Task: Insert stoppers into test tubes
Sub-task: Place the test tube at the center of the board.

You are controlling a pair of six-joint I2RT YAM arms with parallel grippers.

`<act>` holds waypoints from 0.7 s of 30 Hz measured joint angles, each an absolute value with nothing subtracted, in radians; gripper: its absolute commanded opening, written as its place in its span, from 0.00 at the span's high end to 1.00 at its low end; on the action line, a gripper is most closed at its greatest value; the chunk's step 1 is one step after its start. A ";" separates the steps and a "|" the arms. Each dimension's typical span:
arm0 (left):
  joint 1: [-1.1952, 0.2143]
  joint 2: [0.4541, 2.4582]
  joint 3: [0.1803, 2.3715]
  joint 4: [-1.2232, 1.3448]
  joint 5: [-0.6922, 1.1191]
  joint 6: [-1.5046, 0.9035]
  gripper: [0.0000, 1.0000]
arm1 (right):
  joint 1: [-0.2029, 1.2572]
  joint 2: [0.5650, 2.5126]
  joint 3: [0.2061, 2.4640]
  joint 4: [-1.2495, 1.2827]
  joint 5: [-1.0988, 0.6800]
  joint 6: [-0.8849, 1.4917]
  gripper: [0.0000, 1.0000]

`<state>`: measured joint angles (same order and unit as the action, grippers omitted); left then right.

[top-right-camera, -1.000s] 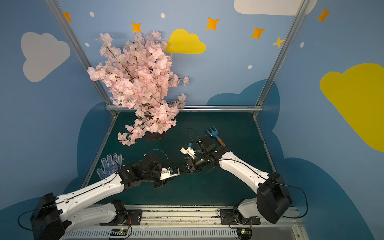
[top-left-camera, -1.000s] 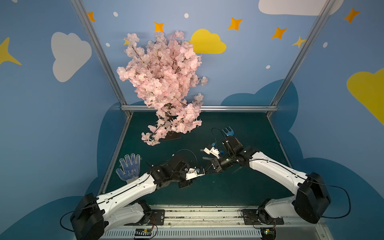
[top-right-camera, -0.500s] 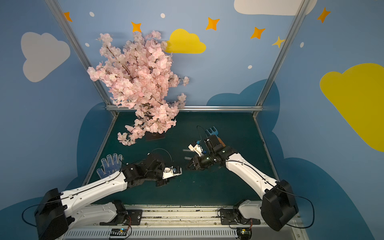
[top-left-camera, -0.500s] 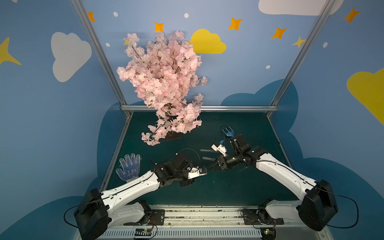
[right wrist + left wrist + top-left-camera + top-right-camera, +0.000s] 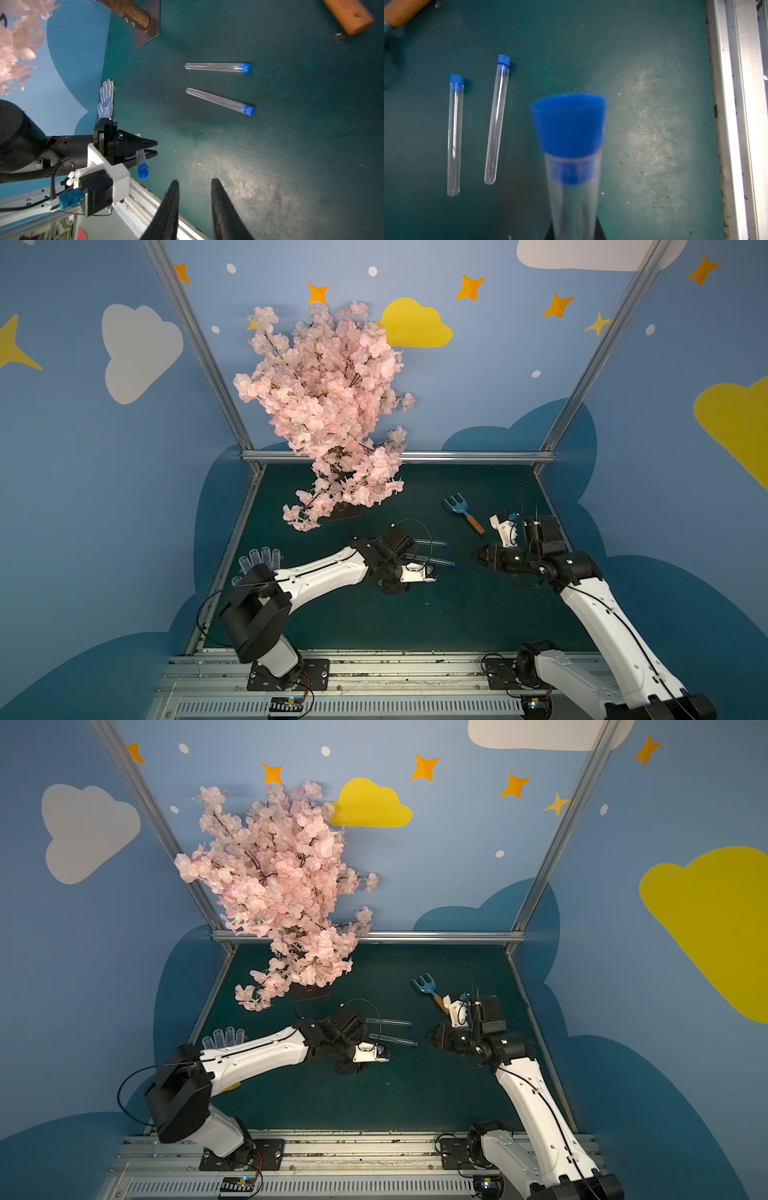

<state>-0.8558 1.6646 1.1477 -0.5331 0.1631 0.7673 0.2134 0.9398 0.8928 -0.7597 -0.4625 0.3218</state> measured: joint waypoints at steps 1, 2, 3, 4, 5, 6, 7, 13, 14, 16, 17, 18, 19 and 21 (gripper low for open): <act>-0.856 1.710 1.187 -0.550 0.165 0.781 0.98 | 0.205 0.929 0.894 -0.768 -0.455 0.315 0.72; -0.857 1.756 1.225 -0.566 0.165 0.791 0.98 | 0.202 0.919 0.895 -0.775 -0.449 0.310 0.72; -0.857 1.795 1.256 -0.579 0.163 0.803 0.98 | 0.200 0.912 0.895 -0.781 -0.448 0.307 0.71; -0.859 1.835 1.285 -0.588 0.158 0.813 0.98 | 0.200 0.906 0.895 -0.787 -0.446 0.305 0.71; -0.859 1.869 1.311 -0.597 0.153 0.824 0.98 | 0.200 0.900 0.895 -0.791 -0.444 0.302 0.71; -0.859 1.894 1.330 -0.605 0.146 0.834 0.98 | 0.199 0.897 0.895 -0.794 -0.442 0.300 0.71; -0.860 1.922 1.352 -0.616 0.135 0.846 0.98 | 0.198 0.892 0.895 -0.799 -0.438 0.297 0.71; -0.863 2.040 1.502 -0.709 0.089 0.908 0.98 | 0.191 0.869 0.895 -0.812 -0.435 0.290 0.71; -0.863 2.057 1.524 -0.725 0.083 0.915 0.97 | 0.190 0.868 0.895 -0.812 -0.436 0.290 0.71; -0.865 2.098 1.571 -0.763 0.069 0.929 0.96 | 0.190 0.867 0.895 -0.813 -0.438 0.290 0.71; -0.865 2.113 1.586 -0.776 0.064 0.933 0.95 | 0.190 0.865 0.894 -0.813 -0.438 0.290 0.71; -0.866 2.129 1.602 -0.794 0.059 0.936 0.93 | 0.189 0.864 0.894 -0.813 -0.439 0.290 0.71; -0.866 2.145 1.618 -0.813 0.055 0.937 0.92 | 0.189 0.863 0.893 -0.813 -0.439 0.290 0.71; -0.867 2.172 1.650 -0.845 0.052 0.939 0.90 | 0.187 0.863 0.893 -0.813 -0.440 0.290 0.71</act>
<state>-0.8669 2.1723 1.6505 -0.8448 0.0525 0.9394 0.1871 0.8627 0.8928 -0.8131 -0.4397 0.2901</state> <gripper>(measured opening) 0.153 0.289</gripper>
